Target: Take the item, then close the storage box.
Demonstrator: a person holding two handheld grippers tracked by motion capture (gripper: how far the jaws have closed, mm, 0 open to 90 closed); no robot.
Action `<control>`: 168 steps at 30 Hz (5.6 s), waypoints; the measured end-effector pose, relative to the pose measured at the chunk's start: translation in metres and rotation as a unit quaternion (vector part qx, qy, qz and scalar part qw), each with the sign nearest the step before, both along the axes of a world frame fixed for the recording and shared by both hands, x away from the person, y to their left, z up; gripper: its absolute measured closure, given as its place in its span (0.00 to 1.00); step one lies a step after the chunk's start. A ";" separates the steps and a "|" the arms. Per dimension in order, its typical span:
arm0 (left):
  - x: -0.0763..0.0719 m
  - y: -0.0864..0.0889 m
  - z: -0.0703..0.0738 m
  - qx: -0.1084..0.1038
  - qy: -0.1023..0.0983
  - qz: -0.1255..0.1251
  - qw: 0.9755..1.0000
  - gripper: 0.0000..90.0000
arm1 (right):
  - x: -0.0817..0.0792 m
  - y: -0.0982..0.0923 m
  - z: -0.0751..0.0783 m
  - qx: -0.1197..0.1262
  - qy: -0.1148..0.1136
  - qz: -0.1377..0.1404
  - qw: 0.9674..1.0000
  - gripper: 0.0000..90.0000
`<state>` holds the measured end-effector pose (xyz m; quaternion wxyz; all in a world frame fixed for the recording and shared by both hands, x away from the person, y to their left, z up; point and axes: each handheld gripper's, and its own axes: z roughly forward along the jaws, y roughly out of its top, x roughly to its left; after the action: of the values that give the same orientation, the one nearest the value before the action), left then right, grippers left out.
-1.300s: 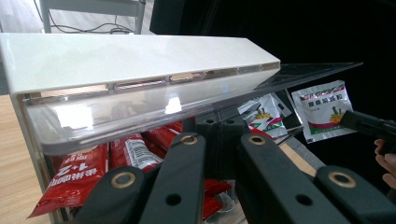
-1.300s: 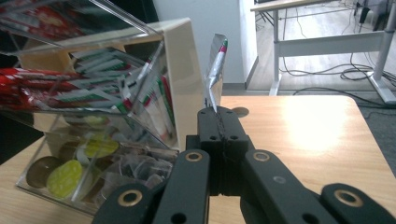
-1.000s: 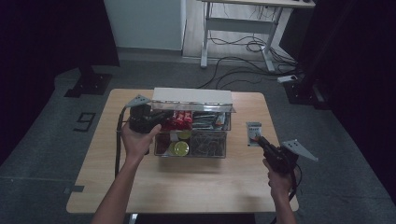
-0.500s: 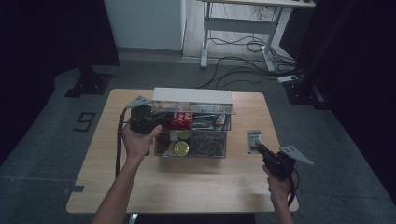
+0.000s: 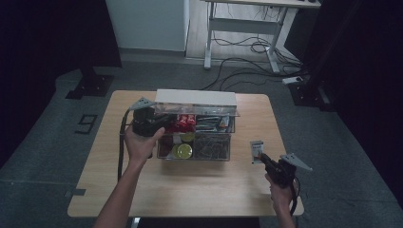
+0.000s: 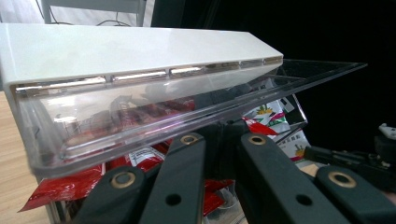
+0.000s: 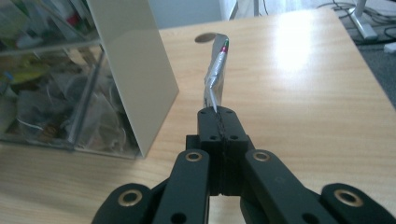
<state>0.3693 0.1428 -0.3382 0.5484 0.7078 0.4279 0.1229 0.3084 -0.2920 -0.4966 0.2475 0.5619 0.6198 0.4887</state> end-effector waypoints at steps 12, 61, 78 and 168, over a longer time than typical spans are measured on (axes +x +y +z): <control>0.000 0.000 0.000 0.001 0.000 0.000 1.000 1.00 | 0.002 -0.003 -0.023 -0.004 0.031 -0.004 1.000 1.00; -0.006 -0.004 -0.002 0.005 -0.002 -0.003 1.000 1.00 | 0.002 -0.016 -0.044 -0.044 0.065 -0.101 0.992 0.46; -0.017 -0.001 -0.004 0.004 -0.001 -0.010 1.000 1.00 | -0.001 -0.017 -0.043 -0.026 0.064 -0.088 0.994 0.48; -0.067 0.047 -0.148 0.099 0.039 0.026 0.994 0.52 | -0.007 -0.009 -0.053 -0.060 0.078 -0.048 0.994 0.48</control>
<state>0.3026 0.1899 -0.4859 0.4552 0.7517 0.4525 0.1515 0.3015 -0.3008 -0.5498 0.2547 0.6115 0.6380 0.3926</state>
